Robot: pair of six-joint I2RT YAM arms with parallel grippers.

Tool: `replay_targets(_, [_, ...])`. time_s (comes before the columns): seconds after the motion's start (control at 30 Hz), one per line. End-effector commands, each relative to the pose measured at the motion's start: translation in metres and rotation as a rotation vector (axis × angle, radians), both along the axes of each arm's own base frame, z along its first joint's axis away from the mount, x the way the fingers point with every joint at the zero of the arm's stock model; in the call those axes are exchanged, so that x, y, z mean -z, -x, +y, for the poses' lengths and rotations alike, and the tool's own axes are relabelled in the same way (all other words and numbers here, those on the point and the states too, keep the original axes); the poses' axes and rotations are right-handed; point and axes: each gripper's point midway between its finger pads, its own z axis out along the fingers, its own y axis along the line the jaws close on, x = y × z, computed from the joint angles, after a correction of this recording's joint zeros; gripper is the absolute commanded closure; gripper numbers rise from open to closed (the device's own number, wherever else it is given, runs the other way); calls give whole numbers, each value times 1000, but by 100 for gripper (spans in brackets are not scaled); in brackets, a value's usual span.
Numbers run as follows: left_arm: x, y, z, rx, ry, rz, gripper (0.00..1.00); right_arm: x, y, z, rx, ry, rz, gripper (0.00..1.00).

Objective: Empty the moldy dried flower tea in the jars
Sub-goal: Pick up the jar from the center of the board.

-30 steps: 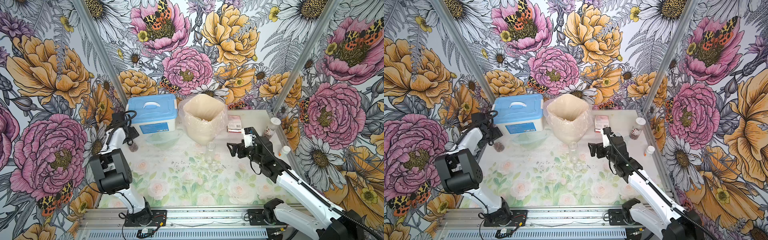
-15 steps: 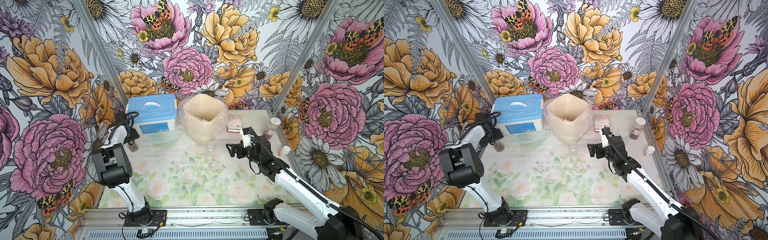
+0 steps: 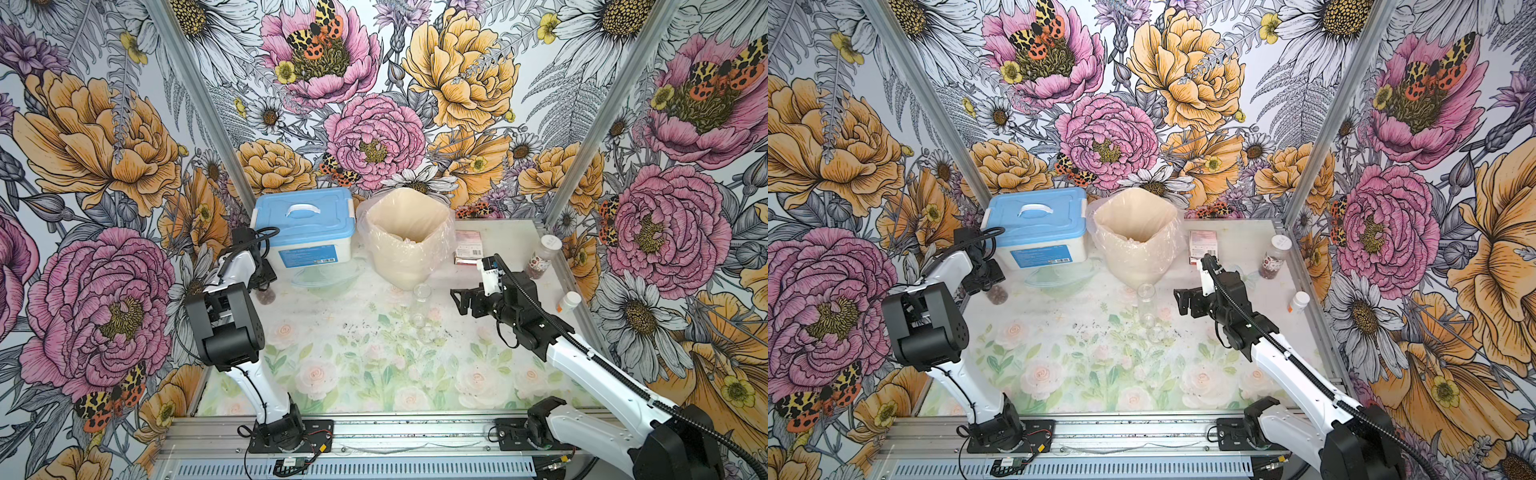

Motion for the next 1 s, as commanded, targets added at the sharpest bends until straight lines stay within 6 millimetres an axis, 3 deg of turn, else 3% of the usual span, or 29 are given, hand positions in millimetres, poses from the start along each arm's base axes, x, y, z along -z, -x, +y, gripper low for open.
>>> replay_targets(0.0, [-5, -2, 0, 8, -13, -9, 44, -4, -1, 5, -17, -12, -17, 1])
replay_targets(0.13, [-7, 0, -10, 33, -5, -10, 53, -6, -1, 5, -16, -16, -20, 1])
replay_targets(0.23, [-23, 1, -22, 62, -17, -43, 55, -8, 0, 6, -17, -22, -25, 1])
replay_targets(0.4, [-34, 4, -53, 146, 6, -59, 59, -13, 3, 5, -17, -34, -35, 1])
replay_targets(0.6, [-57, 9, -113, 330, 40, -100, 63, -22, 8, 7, -23, -58, -55, 1])
replay_targets(0.77, [-94, 19, -175, 520, 118, -178, 66, -31, 10, 10, -46, -70, -76, 1])
replay_targets(0.97, [-138, 44, -226, 660, 260, -322, 68, -40, 13, 18, -95, -86, -88, 1])
